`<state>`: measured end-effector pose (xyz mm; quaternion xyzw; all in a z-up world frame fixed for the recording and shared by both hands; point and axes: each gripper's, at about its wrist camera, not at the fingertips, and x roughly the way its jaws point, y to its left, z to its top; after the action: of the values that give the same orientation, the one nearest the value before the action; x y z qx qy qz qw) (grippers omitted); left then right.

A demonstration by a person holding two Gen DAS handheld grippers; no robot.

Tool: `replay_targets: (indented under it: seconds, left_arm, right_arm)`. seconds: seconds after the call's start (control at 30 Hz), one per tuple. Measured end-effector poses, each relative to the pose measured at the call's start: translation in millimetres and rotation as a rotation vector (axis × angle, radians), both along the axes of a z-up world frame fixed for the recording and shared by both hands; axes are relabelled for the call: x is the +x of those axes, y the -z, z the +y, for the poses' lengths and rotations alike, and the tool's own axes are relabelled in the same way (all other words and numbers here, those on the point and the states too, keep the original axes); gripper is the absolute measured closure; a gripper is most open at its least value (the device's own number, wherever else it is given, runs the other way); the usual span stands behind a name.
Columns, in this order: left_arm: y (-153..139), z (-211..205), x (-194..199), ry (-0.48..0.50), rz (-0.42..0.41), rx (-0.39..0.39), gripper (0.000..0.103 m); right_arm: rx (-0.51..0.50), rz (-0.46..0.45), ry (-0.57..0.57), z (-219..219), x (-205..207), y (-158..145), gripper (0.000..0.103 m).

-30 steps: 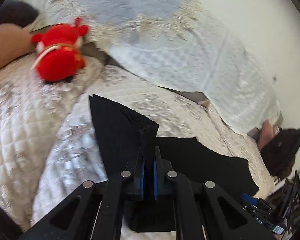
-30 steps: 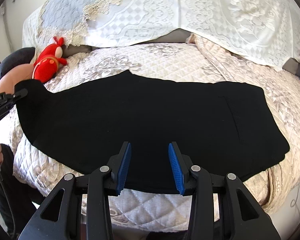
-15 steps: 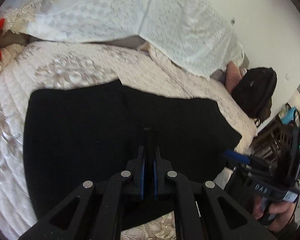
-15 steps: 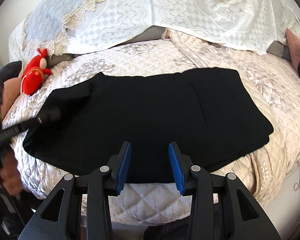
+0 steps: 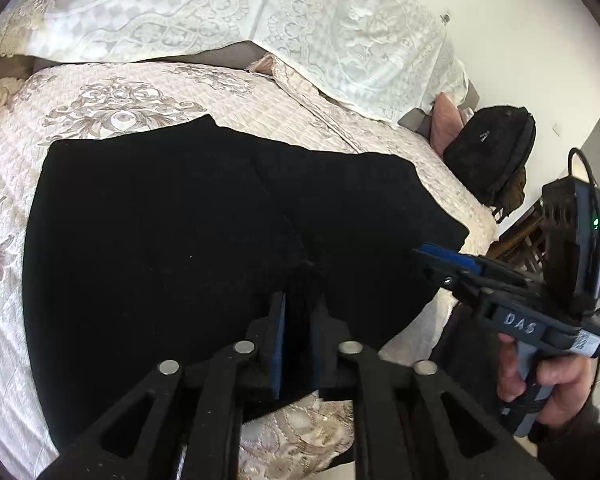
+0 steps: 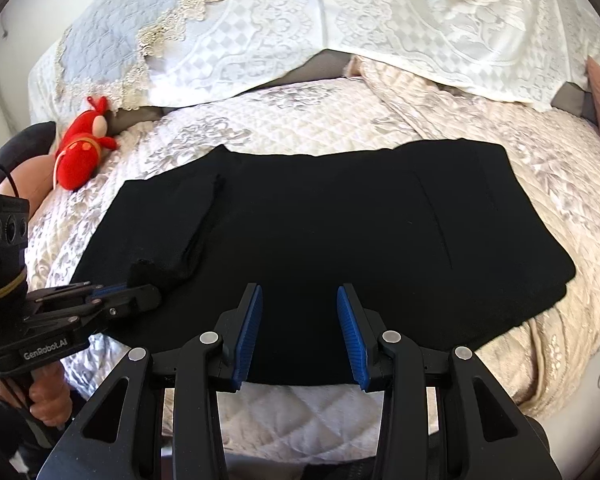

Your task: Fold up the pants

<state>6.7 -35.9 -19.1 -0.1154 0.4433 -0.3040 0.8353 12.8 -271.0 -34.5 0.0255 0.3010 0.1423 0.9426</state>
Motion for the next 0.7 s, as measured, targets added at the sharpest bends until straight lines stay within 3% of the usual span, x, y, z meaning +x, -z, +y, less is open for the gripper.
replay_targets:
  seconds: [0.1, 0.23, 0.4, 0.47, 0.6, 0.7]
  left_arm:
    - [-14, 7, -8, -0.014, -0.032, -0.022, 0.075]
    - [-30, 28, -14, -0.095, -0.070, -0.034, 0.075]
    - [-26, 60, -8, -0.261, -0.071, 0.065, 0.075]
    - [-18, 71, -7, -0.294, -0.039, 0.083, 0.075]
    - [2, 76, -10, -0.302, 0.005, 0.111, 0.075]
    - [3, 71, -16, -0.288, -0.018, 0.134, 0.075]
  right_arm:
    - [0.011, 0.001, -0.019, 4, 0, -3, 0.063]
    - [0.054, 0.008, -0.067, 14, 0, -6, 0.063]
    - [0.073, 0.003, -0.166, 41, 1, -5, 0.064]
    - [0.061, 0.004, -0.219, 56, 1, -1, 0.079]
    - [0.002, 0.043, -0.259, 78, 7, 17, 0.085]
    - [-0.033, 0.041, -0.250, 80, 7, 22, 0.087]
